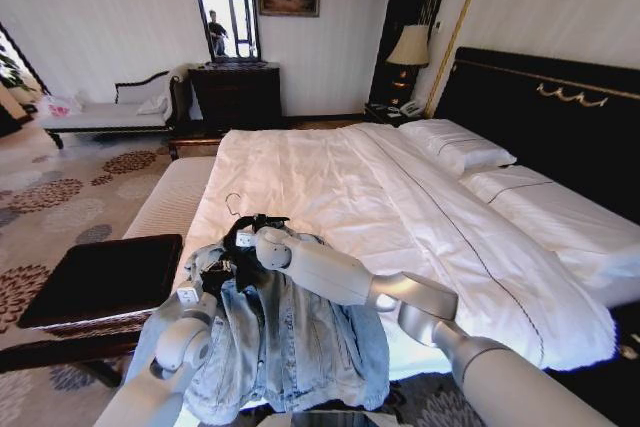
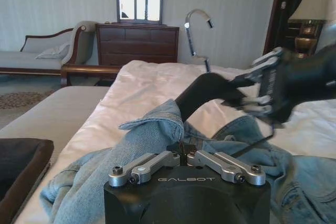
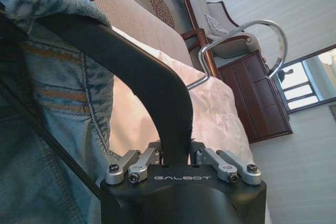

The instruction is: Pick up the clothes from the bed and hang them on the clothes hanger.

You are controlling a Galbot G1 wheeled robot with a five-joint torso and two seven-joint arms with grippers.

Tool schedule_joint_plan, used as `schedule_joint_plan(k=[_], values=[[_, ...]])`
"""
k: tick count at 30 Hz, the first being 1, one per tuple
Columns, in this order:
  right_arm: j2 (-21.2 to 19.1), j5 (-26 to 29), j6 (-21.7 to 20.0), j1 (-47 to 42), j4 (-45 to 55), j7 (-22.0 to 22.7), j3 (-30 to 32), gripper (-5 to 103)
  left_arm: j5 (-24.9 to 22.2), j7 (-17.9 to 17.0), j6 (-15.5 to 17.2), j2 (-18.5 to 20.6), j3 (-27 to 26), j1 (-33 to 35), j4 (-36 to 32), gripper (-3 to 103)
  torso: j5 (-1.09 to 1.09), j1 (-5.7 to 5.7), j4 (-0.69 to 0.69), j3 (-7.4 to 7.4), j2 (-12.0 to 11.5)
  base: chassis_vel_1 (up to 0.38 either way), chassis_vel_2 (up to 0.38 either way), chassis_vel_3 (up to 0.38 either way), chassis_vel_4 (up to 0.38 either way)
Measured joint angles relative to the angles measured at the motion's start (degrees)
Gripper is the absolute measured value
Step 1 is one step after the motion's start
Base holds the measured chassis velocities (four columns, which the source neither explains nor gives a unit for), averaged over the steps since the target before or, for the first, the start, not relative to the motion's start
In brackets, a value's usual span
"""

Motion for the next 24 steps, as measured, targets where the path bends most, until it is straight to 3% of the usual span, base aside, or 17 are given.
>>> schedule_joint_plan(k=[16,24], values=[[-9.1,16.1,0.0,-0.1,12.0,-0.4,0.2,24,0.0,-0.2,-0.6,-0.1,-1.6,0.0,2.5,1,0.01,0.00,0.00,0.00,0.0,0.000,0.000,0.000,0.000],[-9.5,17.9,0.0,-1.8,10.7,1.4,0.4,24,-0.4,-0.2,-0.6,-0.4,-1.1,0.6,1.3,1,0.01,0.00,0.01,0.00,0.0,0.000,0.000,0.000,0.000]])
